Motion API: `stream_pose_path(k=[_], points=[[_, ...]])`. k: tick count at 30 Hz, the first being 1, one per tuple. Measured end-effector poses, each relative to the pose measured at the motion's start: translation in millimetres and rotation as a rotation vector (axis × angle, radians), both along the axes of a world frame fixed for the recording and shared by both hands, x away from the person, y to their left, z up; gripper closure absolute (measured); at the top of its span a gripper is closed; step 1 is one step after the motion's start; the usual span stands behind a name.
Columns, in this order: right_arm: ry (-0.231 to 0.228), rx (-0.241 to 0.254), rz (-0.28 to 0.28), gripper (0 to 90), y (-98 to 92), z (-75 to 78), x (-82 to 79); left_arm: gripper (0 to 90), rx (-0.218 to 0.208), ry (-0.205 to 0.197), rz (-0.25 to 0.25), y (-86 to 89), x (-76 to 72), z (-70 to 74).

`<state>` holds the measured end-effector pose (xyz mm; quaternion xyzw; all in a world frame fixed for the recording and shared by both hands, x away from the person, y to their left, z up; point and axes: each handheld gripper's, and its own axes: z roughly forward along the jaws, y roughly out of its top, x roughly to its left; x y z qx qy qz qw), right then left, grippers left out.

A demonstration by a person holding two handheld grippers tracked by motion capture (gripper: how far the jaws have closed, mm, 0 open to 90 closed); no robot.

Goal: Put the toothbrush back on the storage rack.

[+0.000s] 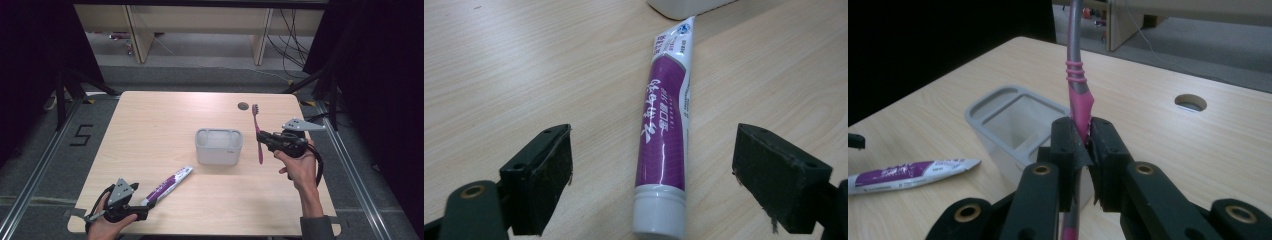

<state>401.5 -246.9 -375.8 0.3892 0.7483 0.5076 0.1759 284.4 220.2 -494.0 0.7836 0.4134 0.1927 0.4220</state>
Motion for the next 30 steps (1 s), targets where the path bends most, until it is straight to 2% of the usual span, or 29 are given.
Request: stream_pose_path(k=[2,3,4,5,6,8,9,16,17,24,30], points=[[0.009,0.007,0.01,81.5,1.1,0.3,0.6,15.9,0.0,0.0,-0.001,0.1,0.0,-0.1],[0.016,0.027,0.002,81.5,5.1,3.9,0.8,15.9,-0.003,0.0,-0.001,0.1,0.4,-0.4],[-0.001,0.024,0.002,81.5,6.0,4.9,2.1,15.9,0.0,0.0,0.0,0.1,0.2,-0.1],[-0.036,0.015,0.003,81.5,6.3,7.0,3.3,15.9,-0.001,0.001,-0.001,0.1,0.0,0.0],[-0.023,0.034,0.013,81.5,8.9,8.0,4.0,15.9,0.001,0.001,-0.004,0.0,0.0,-0.1],[-0.035,0.054,0.014,81.5,13.3,10.3,5.9,15.9,-0.001,0.001,-0.005,-0.1,0.3,-0.4],[-0.053,0.053,0.016,81.5,14.2,10.4,7.9,15.9,0.0,0.0,-0.002,-0.1,0.0,0.0],[-0.054,0.063,0.013,81.5,25.9,11.7,15.1,15.9,-0.001,0.001,-0.005,-0.1,0.2,-0.3],[-0.073,0.059,0.006,81.5,28.0,12.7,18.0,15.9,-0.002,0.001,-0.005,-0.7,-0.2,0.0],[-0.067,0.085,-0.011,81.5,35.0,13.0,26.4,15.9,-0.007,0.0,-0.001,-0.5,-0.4,0.0],[-0.08,0.084,-0.01,81.5,39.2,12.6,33.1,15.9,-0.006,-0.001,-0.004,-0.5,-0.2,-0.1]])
